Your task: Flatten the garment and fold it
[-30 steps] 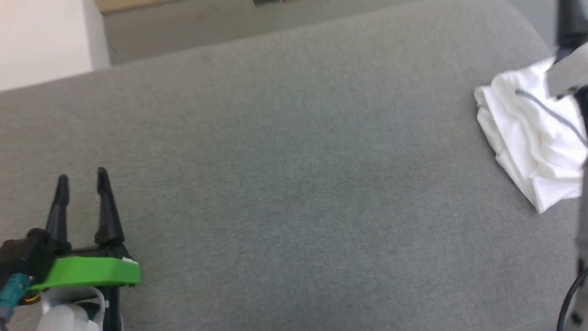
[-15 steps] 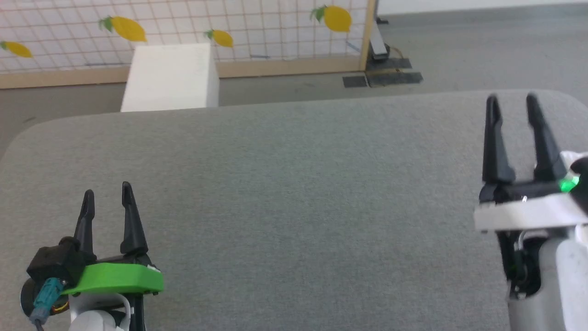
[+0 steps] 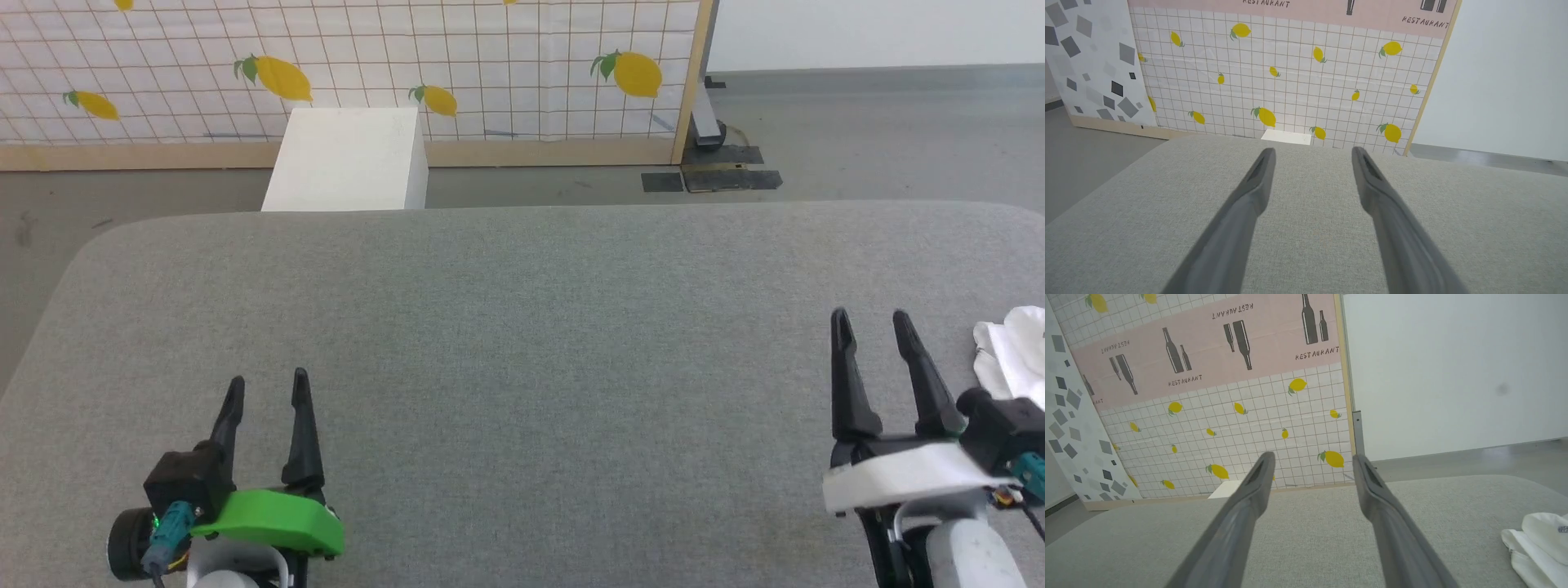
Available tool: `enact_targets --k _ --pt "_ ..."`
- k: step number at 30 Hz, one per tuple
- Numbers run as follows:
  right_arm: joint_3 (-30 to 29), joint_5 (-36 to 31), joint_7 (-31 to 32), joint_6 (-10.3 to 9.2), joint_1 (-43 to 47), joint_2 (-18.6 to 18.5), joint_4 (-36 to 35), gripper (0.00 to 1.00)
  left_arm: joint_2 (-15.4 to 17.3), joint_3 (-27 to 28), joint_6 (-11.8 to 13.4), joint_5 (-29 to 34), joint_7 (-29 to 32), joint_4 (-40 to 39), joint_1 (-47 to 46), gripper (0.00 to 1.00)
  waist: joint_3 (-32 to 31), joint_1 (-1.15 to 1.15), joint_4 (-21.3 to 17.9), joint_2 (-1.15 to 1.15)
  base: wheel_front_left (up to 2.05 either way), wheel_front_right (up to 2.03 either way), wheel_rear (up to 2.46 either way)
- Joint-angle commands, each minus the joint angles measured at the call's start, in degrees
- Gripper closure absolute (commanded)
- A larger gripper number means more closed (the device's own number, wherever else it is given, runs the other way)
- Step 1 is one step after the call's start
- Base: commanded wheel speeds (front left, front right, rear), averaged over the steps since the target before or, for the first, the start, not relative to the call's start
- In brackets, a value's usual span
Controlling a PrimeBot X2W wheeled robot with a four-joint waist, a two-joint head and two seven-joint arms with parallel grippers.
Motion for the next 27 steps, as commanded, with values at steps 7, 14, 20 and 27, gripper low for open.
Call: enact_targets --k 7,14,20,27 --pt "-0.50 -0.40 -0.33 -0.08 4.57 0.00 1.84 0.00 -1.25 -1.04 -0.46 1.52 -0.26 3.60 1.05 0.00 -0.24 0.01 -0.66 0.00 0.00 0.00 0.00" --pt "-0.31 0.07 -0.33 -0.08 5.32 0.00 2.14 0.00 -1.63 -1.49 -1.05 2.10 -0.27 5.62 1.50 0.00 -0.25 0.01 -1.09 0.00 0.00 0.00 0.00" --pt "0.33 0.42 -0.33 -0.08 5.01 0.00 2.01 0.00 -1.77 -1.28 -1.34 2.70 -0.27 5.34 1.13 0.00 -0.22 0.01 -1.08 0.00 0.00 0.00 0.00" --pt "0.29 -0.08 0.18 0.01 4.81 0.00 1.95 1.00 -1.56 -1.32 -0.93 2.54 0.18 5.08 1.09 1.00 -0.21 0.01 -1.08 0.00 0.00 0.00 0.00"
